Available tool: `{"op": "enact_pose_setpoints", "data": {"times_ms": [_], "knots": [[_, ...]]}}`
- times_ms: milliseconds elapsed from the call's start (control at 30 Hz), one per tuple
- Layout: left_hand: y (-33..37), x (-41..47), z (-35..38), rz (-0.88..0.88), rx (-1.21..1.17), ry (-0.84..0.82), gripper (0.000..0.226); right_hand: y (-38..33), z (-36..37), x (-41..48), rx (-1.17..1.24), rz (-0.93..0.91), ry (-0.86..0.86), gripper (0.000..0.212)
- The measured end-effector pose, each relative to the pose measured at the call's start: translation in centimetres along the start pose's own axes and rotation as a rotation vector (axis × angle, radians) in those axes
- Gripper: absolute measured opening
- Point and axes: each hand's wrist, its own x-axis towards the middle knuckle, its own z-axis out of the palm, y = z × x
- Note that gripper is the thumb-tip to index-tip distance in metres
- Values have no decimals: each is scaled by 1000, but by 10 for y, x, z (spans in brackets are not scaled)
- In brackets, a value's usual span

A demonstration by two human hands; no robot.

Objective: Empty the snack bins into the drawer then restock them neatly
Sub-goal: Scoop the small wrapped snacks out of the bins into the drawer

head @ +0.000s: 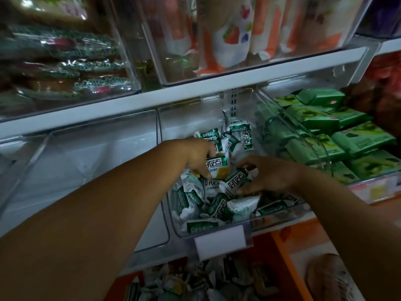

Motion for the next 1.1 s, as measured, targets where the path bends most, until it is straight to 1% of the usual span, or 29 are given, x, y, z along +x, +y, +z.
{"op": "enact_pose_setpoints", "data": {"times_ms": [133,200,267,400,500,600,700,767,833,933,1000,1100], "knots": [[-2,0,1,0,-54,2,65,-4,-1,-6,141,40,-46,78],[-2,0,2,9,-53,19,65,-7,0,-7,173,27,-45,73],[-2,1,1,17,-42,39,65,-8,2,-5,163,-2,-8,67],[0,1,-1,22,-94,64,57,-4,3,-1,121,-54,140,51],[1,-1,-2,26,-117,114,55,-1,3,0,149,-114,276,41],[2,-5,-5,27,-160,220,53,-5,4,-1,132,-167,386,47],[4,-12,-10,26,-215,399,48,-13,3,-5,61,-282,565,53],[7,-20,-13,24,-230,450,48,-17,2,-11,11,-322,623,54],[9,-29,-12,14,-236,429,50,-18,3,-17,34,-328,619,55],[9,-39,-9,-3,-281,368,55,-19,6,-29,144,-281,571,54],[9,-45,-9,3,-268,317,58,-18,5,-35,189,-254,550,56],[11,-51,-12,-15,-193,186,58,-17,1,-45,138,-205,483,58]]}}
